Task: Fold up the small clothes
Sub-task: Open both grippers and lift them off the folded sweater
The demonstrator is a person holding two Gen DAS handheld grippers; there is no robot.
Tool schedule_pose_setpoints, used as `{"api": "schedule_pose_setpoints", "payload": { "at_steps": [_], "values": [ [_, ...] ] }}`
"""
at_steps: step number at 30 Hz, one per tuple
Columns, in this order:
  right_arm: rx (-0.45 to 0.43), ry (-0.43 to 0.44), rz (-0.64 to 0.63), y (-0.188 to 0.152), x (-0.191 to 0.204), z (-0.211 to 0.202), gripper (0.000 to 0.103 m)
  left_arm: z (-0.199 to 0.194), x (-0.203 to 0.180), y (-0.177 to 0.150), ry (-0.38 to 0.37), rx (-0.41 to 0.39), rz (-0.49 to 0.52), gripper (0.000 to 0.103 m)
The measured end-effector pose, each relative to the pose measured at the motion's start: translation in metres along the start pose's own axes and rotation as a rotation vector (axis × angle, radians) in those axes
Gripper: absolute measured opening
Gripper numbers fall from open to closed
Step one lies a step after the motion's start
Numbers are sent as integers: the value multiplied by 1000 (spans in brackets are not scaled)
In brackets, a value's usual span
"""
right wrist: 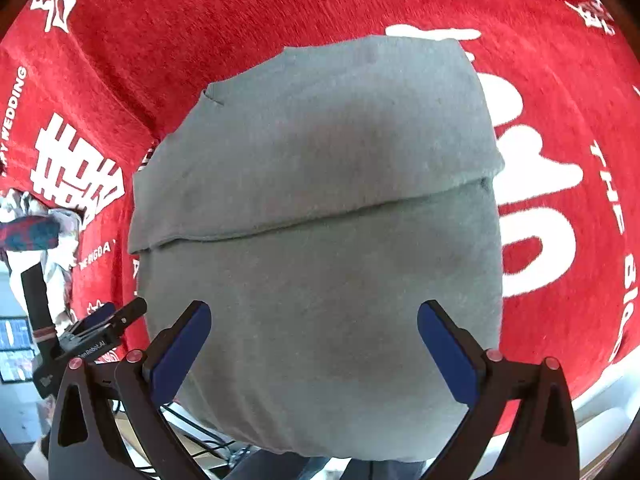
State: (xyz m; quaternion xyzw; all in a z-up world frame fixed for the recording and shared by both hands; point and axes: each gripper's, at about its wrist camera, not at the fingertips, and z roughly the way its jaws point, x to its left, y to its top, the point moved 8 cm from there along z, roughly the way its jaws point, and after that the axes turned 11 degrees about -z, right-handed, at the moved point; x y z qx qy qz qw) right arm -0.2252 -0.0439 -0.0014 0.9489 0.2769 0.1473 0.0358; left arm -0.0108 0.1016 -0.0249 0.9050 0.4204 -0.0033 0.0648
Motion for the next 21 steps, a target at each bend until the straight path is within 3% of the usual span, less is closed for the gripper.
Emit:
{"api": "schedule_pose_setpoints", "payload": {
  "at_steps": [4,12,21],
  "values": [
    [-9,12,33,-9,1,1,103,1,6,-2,7,0,19,103],
    [54,13,70,-37,1,15,103,9,14,-14,-9,14,72,103],
    [116,17,56,-62,-8,22,103,15,13,-36,-19,41,55,103]
  ]
}}
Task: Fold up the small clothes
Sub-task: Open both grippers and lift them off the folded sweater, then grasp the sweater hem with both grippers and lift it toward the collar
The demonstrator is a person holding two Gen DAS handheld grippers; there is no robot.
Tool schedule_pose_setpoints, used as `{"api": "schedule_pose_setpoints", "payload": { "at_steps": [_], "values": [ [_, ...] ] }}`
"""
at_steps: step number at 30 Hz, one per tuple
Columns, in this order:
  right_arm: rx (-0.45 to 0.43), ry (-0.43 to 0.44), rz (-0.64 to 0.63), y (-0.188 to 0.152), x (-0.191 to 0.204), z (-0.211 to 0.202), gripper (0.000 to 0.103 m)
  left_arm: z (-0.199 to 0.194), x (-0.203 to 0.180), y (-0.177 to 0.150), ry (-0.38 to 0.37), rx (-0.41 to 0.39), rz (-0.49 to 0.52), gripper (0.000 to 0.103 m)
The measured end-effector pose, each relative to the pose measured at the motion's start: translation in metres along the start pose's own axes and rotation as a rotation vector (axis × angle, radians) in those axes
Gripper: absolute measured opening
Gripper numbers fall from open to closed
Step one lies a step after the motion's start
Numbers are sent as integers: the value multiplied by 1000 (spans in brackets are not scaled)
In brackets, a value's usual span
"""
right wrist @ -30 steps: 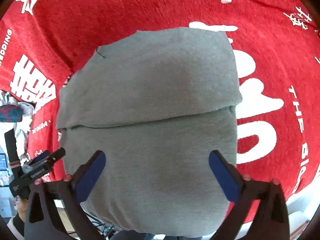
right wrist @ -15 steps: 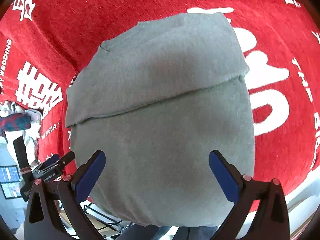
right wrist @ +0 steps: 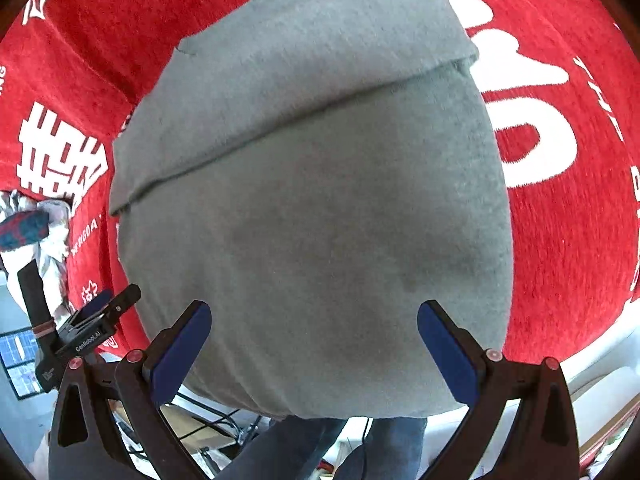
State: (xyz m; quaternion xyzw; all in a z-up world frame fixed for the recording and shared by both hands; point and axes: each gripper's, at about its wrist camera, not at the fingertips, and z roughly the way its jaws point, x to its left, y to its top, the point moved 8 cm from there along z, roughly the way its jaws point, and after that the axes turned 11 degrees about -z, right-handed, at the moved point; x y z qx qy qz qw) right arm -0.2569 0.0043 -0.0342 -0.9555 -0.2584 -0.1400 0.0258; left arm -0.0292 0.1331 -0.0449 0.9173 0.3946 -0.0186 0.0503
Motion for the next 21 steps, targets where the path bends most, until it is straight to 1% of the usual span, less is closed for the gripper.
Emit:
{"api": "schedule_pose_setpoints", "payload": {
  "at_steps": [5,10,11,13,18,20,21],
  "values": [
    [13,23,-17,-12,-9,0,103,1,-1,-17,19,0,-14,103],
    [15,49,-22,-28,-24,-4,103,0,-2,-44,13,15,-32,103],
    [18,52,-21,-31,-27,-4,103,0,-3,-49,-6,4,-16,103],
    [24,61,-15,-40,-34,-5,103,0,-2,-62,-5,7,-22,103],
    [35,103,-12,-67,-47,-7,101,5,9,-96,-26,48,-67,103],
    [50,110,-9,-82,-54,-5,90,9,14,-113,-40,74,-90,103],
    [69,113,-6,-94,-59,-2,75,12,16,-120,-47,88,-99,103]
  ]
}}
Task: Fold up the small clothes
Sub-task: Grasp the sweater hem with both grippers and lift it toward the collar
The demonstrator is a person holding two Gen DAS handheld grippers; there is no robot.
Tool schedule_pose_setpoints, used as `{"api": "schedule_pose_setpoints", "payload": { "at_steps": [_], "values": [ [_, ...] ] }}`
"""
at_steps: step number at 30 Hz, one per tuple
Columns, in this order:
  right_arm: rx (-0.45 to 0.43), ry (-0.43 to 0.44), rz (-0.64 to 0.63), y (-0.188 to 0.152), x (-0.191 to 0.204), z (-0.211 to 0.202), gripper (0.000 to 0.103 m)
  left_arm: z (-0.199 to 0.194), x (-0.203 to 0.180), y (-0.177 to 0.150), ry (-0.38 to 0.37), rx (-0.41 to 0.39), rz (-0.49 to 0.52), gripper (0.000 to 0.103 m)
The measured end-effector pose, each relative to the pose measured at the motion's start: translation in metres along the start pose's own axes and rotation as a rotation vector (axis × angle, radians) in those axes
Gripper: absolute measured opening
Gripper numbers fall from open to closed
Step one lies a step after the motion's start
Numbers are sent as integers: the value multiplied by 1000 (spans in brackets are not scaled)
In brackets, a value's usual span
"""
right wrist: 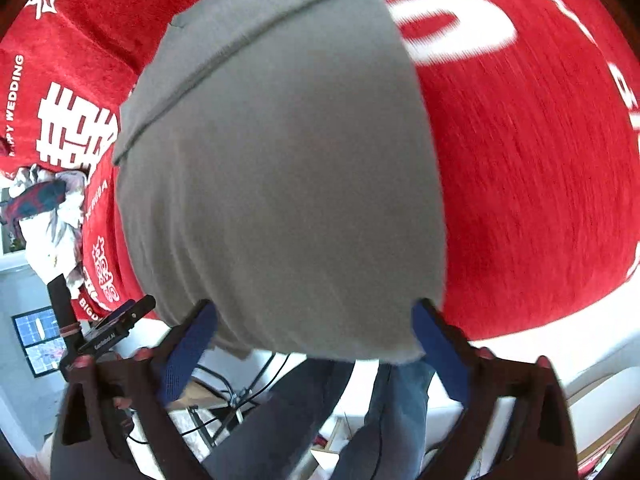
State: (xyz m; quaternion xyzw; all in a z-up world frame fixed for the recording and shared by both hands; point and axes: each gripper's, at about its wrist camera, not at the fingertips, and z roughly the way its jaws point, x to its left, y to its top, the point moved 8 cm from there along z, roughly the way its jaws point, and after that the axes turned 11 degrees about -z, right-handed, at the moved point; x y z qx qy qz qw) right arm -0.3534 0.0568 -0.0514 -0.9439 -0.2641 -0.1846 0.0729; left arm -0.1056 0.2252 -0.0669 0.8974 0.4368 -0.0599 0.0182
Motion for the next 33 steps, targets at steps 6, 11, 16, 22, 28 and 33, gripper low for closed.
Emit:
{"api": "schedule_pose_setpoints", "payload": {
  "at_steps": [6,11,16,22,28,33],
  "values": [
    [112,14,16,-47,-25,33,66,32,9,-37,-26,100,-32,103],
    [181,4,6,-69,-42,69,66,58,5,-53,-55,166,-27,103],
    [175,63,-11,-69,-37,94,62,64,8,-58,-95,167,-36,97],
    [121,114,8,-72,-26,73,4,56,0,-71,-203,213,-1,13],
    [-46,277,43,-40,1,5,4,8,-10,-63,-323,182,56,13],
    [-168,308,17,27,23,-32,4,-38,-19,-13,-407,82,58,13]
  ]
}}
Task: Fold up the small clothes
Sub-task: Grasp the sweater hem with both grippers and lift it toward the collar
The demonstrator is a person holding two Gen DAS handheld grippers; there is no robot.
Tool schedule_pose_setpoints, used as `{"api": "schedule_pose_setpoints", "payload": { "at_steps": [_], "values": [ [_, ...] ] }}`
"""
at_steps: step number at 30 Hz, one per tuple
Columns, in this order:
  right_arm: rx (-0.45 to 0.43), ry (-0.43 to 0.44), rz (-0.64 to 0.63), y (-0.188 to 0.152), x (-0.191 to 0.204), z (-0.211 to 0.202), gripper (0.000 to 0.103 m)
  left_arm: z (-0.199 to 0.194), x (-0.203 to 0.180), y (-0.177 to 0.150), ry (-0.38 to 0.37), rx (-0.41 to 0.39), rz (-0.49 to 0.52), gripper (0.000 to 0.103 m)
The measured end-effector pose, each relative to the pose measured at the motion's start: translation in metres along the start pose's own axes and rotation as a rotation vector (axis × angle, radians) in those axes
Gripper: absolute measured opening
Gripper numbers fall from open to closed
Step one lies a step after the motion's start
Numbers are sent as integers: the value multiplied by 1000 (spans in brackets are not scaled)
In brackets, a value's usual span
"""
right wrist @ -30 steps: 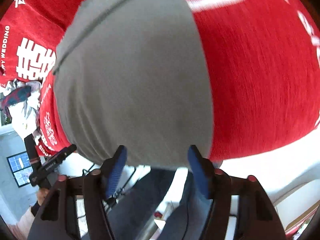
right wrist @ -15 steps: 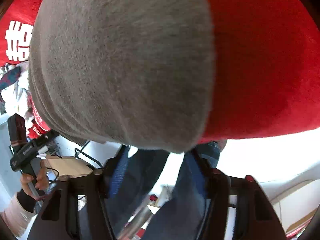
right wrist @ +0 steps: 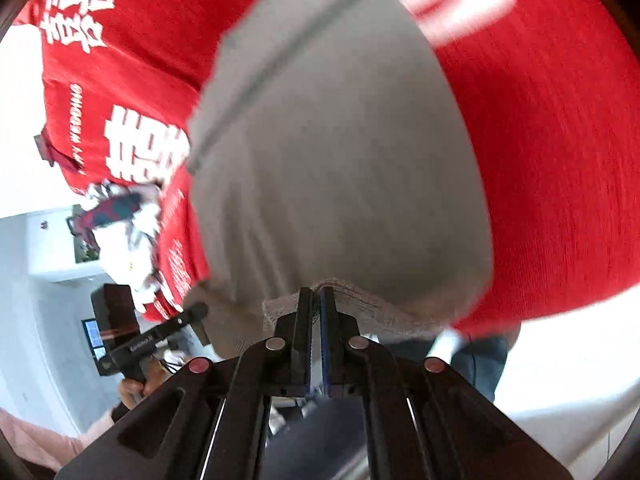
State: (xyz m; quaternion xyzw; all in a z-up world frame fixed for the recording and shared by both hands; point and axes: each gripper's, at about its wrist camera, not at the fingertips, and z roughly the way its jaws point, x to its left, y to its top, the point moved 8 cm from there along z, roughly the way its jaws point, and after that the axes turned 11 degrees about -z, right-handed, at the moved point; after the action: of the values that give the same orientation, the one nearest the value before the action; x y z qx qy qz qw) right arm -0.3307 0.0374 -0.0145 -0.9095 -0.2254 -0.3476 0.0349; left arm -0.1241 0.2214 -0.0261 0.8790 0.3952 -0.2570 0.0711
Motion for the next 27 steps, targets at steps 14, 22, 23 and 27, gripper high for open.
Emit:
{"api": "schedule_pose_setpoints", "payload": {
  "at_steps": [14,22,23,27],
  "values": [
    [-176,-1,14,131,46,-23,4,-36,-43,148,-104,-129,28,13],
    [-266,23,14,191,63,-35,4,-53,-61,199,-116,-118,52,13],
    [-263,19,14,198,61,-35,4,-52,-62,205,-115,-119,47,13],
    [-256,35,30,233,53,-28,4,-46,-63,231,-101,-125,14,13]
  ]
}}
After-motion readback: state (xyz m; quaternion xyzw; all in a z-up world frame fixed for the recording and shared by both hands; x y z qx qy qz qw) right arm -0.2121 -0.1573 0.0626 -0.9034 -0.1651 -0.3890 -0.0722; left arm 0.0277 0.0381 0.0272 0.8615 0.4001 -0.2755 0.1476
